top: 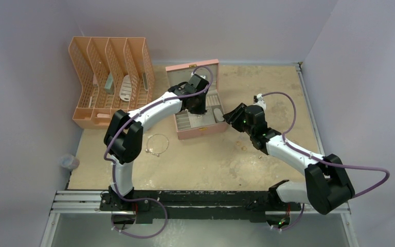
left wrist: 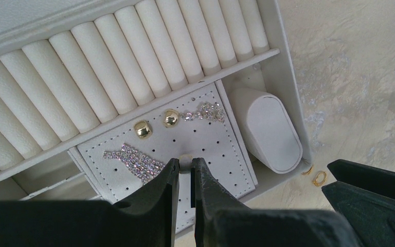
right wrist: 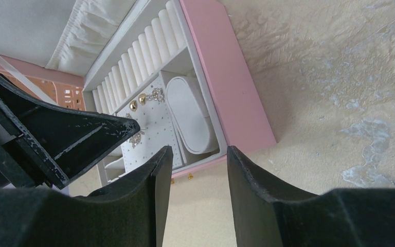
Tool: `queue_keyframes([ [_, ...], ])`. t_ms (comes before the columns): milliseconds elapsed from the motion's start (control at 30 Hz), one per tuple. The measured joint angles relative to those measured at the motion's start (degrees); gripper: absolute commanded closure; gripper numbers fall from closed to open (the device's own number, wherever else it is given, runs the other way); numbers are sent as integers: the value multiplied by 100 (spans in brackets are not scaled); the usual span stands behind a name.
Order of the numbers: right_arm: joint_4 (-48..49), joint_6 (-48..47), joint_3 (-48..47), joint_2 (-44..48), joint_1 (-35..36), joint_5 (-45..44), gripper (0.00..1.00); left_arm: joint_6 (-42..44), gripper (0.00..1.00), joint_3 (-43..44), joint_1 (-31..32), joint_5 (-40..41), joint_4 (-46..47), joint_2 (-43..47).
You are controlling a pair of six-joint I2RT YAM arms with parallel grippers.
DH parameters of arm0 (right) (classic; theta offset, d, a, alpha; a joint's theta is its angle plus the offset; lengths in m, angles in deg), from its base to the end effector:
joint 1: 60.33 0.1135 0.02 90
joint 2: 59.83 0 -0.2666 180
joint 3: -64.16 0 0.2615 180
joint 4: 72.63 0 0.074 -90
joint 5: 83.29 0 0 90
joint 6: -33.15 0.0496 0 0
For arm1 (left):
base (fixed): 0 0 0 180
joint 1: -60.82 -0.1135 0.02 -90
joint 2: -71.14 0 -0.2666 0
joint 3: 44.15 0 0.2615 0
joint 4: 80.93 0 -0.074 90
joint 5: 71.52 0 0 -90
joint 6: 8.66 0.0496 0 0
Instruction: Organize the mixed jewelry
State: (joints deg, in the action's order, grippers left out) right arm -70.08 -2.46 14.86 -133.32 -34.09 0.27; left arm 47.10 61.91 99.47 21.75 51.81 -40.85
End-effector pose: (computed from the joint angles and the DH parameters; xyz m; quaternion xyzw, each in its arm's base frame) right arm 0.2692 0.1265 0.2165 0.2315 0.7935 0.3275 0.4578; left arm 0.3563 -0.2813 0.2348 0.0275 0.9481 -0.1657 0.2700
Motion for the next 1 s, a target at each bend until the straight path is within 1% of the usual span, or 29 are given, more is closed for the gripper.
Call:
queue_keyframes([
  [700, 4, -7, 0, -11, 0, -2, 54, -2, 94, -2, 0, -85, 2, 0],
  [1000, 44, -9, 0, -37, 0, -2, 54, -4, 94, -44, 0, 0, 2, 0],
])
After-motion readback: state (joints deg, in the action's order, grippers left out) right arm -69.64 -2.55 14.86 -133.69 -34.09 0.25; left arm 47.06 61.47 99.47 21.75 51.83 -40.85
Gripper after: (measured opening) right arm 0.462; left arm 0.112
